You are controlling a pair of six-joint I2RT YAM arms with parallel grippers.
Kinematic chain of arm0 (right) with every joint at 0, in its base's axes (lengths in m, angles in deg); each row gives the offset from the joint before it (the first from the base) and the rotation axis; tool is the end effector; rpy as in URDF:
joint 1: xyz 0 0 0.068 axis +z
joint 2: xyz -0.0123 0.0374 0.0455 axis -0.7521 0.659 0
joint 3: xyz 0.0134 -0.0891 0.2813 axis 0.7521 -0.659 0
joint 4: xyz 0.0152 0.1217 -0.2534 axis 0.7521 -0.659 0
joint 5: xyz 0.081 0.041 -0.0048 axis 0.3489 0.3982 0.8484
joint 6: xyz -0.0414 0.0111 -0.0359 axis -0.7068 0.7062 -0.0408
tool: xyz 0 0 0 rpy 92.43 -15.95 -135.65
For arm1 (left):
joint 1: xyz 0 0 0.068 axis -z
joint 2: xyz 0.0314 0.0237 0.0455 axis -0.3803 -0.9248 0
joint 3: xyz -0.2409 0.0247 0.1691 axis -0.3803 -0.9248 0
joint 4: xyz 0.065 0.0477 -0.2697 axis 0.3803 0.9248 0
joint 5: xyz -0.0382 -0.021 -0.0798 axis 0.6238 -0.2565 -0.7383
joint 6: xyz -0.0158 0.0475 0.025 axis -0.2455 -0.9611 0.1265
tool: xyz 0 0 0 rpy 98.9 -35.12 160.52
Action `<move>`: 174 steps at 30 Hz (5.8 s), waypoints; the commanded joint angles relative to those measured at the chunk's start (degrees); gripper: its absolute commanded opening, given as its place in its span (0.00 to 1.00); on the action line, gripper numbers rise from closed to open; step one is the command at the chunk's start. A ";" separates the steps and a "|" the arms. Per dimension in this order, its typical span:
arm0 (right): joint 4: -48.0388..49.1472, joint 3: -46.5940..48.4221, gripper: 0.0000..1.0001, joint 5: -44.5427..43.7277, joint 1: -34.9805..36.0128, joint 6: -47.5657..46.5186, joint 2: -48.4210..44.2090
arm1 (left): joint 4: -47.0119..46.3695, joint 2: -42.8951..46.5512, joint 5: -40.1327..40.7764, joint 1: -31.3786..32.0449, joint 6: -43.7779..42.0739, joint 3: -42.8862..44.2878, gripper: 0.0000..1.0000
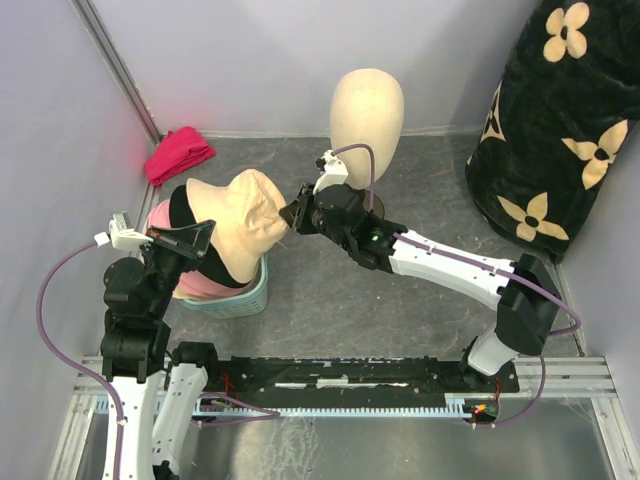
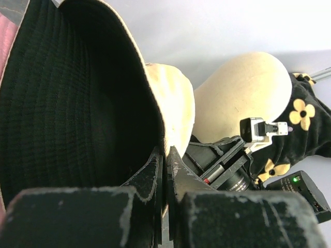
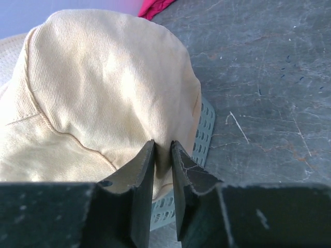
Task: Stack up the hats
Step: Pick up the hat from the bin, then place the hat on the hat stand.
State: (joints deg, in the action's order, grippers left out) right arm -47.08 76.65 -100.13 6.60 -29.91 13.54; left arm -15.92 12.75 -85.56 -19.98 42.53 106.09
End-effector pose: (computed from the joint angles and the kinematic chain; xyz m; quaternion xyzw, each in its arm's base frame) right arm 0.2400 0.3305 0.3460 -0.0014 0.7955 0.3908 0.4631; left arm 0.0842 -0.0078 0.3885 -0.2873 0.6648 -0.3667 0.5840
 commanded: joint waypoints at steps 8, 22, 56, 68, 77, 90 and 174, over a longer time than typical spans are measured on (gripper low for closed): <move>4.85 -0.68 0.10 -1.29 -0.57 -1.41 -3.91 | -3.20 0.19 0.91 -0.17 -1.65 2.68 0.07; 2.77 4.74 0.03 -2.15 -0.59 -7.55 -4.96 | -2.70 1.02 7.89 -0.14 1.21 2.45 0.56; -1.23 23.25 0.04 -0.29 -0.46 -13.59 -0.66 | -0.48 3.15 16.82 -0.17 8.83 -1.98 0.57; -2.81 28.47 0.04 0.16 -0.51 -17.59 0.88 | -7.82 0.84 14.35 -0.17 8.42 -1.71 0.57; -4.40 33.30 0.03 1.98 -0.22 -20.36 3.25 | -8.40 1.00 14.33 -0.20 8.51 -1.93 0.57; -4.45 44.17 0.02 4.82 0.03 -27.36 6.97 | -9.60 0.56 15.51 -0.17 8.37 -1.89 0.57; -1.47 40.97 0.02 3.95 -22.02 -33.68 -0.37 | -32.69 -19.39 8.10 0.15 7.43 4.58 0.59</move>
State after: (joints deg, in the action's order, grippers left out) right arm -52.53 118.81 -97.44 -15.19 -64.95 16.58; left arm -41.99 -3.91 -74.76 -19.98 49.72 106.90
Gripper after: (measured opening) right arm 0.026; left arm 0.590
